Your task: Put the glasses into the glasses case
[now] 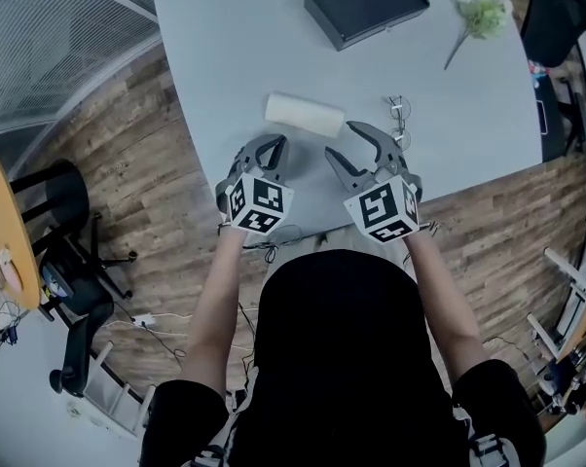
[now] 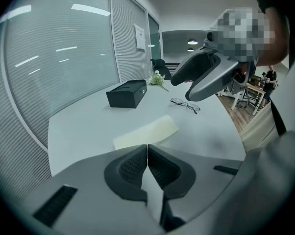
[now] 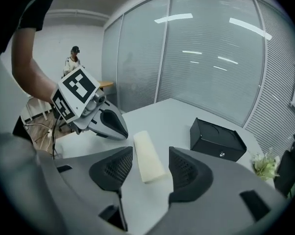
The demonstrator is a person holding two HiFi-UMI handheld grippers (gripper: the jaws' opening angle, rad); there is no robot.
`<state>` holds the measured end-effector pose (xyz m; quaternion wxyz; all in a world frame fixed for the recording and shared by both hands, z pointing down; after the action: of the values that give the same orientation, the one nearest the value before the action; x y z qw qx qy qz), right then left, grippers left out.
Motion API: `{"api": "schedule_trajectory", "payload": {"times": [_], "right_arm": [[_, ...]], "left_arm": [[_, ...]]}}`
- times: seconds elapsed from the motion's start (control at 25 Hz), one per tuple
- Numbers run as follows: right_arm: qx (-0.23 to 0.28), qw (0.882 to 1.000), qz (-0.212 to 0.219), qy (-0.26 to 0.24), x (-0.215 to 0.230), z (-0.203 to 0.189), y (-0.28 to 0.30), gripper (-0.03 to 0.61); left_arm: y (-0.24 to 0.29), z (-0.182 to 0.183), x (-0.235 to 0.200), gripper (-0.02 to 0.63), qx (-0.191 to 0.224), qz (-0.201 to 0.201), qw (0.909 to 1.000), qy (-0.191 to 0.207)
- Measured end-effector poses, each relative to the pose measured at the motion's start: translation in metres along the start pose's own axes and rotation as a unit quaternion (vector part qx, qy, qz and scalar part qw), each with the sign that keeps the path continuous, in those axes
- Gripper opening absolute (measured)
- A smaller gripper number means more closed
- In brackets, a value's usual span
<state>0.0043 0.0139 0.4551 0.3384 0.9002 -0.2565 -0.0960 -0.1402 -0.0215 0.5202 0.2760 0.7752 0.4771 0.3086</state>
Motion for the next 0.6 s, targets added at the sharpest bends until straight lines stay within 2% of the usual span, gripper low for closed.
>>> {"api": "schedule_trajectory", "payload": {"times": [0.32, 0.48, 0.6], "right_arm": [[-0.048, 0.996, 0.005, -0.074, 0.002, -0.011, 0.04, 0.254], [-0.076, 0.993, 0.01, -0.09, 0.004, -0.02, 0.06, 0.279], [-0.086, 0.991, 0.009, -0.103, 0.006, -0.027, 0.071, 0.279]], "left_arm": [[0.022, -0.008, -0.007, 0.025, -0.026, 0.001, 0.9995, 0.018], [0.033, -0.01, -0.009, 0.025, -0.045, 0.003, 0.9984, 0.035], [0.041, -0.013, -0.011, 0.025, -0.054, 0.002, 0.998, 0.032]]}}
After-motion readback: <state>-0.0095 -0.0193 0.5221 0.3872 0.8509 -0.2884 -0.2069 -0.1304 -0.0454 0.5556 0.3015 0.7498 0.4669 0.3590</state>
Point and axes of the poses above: the fingertips, and each gripper's own axes: y forward along the fingers, x to its right, z out of its top, the point moved 7 cm from there along -y, backward along the fingers, and after that the axes turned 10 degrees about y, right-handed, at the moved point
